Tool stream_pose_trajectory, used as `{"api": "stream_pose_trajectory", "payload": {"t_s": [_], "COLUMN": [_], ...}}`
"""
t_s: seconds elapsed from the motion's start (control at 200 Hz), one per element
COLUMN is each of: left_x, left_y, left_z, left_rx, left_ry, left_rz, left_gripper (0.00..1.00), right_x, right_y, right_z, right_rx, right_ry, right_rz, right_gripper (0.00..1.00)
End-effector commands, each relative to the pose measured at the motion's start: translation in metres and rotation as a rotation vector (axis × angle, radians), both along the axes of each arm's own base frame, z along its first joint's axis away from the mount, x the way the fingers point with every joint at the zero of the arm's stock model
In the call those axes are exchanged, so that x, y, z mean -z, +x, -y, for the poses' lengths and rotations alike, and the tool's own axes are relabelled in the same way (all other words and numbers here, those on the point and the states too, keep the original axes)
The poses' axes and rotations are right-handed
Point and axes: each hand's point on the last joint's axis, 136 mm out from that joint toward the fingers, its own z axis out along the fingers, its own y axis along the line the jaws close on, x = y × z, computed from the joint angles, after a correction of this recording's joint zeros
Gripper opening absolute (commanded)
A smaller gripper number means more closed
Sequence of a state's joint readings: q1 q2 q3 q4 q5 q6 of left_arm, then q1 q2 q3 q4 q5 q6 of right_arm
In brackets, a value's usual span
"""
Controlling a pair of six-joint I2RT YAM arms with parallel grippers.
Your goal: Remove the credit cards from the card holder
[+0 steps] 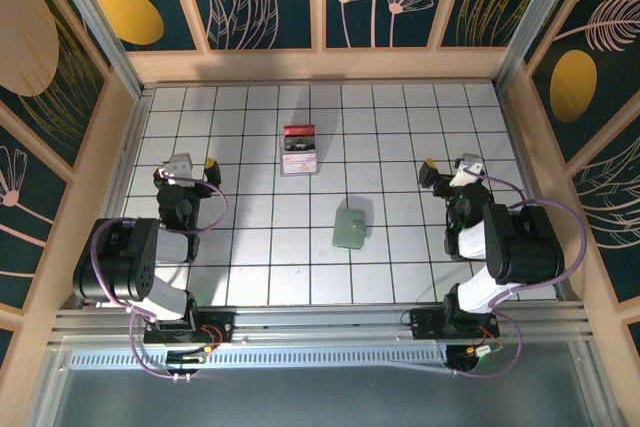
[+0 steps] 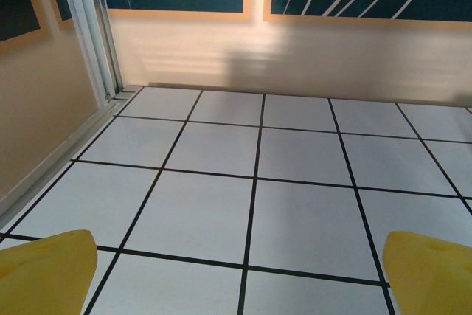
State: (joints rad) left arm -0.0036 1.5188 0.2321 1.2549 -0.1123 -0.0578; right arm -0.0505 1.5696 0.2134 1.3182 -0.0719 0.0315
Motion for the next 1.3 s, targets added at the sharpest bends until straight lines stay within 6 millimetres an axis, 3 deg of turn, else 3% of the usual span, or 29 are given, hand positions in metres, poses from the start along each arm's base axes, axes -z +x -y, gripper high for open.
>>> {"api": "stream_pose_trajectory", "payload": {"t_s": [0.0,0.135,0.32,0.505,0.681,0.806,0.981,1.116,1.291], "left_x": [-0.006,-0.011,-0.034,-0.06,-0.062,-0.065,-0.063,-0.068,-0.061], "left_y": [0.002,0.003,-0.003,-0.016,-0.031,-0.024,-0.012,-0.018,-0.034], "left_z": [0.0,-0.001,-0.006,-0.023,-0.05,-0.035,0.001,0.035,0.073], "left_rx": [0.005,-0.002,-0.034,-0.138,-0.328,-0.254,-0.087,-0.016,0.065], "left_ry": [-0.02,-0.025,-0.034,-0.112,-0.269,-0.325,-0.461,-0.463,-0.53], "left_rz": [0.022,0.026,0.039,0.07,0.042,-0.012,-0.109,-0.131,-0.167], "left_gripper": [0.99,0.99,0.99,0.99,0.99,0.99,0.99,0.99,0.99], "right_x": [-0.006,-0.006,-0.009,-0.016,-0.022,-0.025,-0.039,-0.042,-0.027], "right_y": [0.002,0.002,0.006,0.006,0.009,0.01,0.005,-0.002,-0.014], "right_z": [0.001,0.001,0.004,0.009,0.012,0.009,-0.011,-0.031,-0.047], "right_rx": [0.01,0.01,0.027,0.061,0.083,0.104,0.126,0.126,0.115], "right_ry": [-0.017,-0.018,-0.014,-0.004,0.038,0.078,0.057,0.061,0.154], "right_rz": [0.018,0.019,0.005,-0.006,-0.067,-0.13,-0.191,-0.262,-0.399], "right_gripper": [0.99,0.99,0.99,0.99,0.99,0.99,0.99,0.99,0.99]}}
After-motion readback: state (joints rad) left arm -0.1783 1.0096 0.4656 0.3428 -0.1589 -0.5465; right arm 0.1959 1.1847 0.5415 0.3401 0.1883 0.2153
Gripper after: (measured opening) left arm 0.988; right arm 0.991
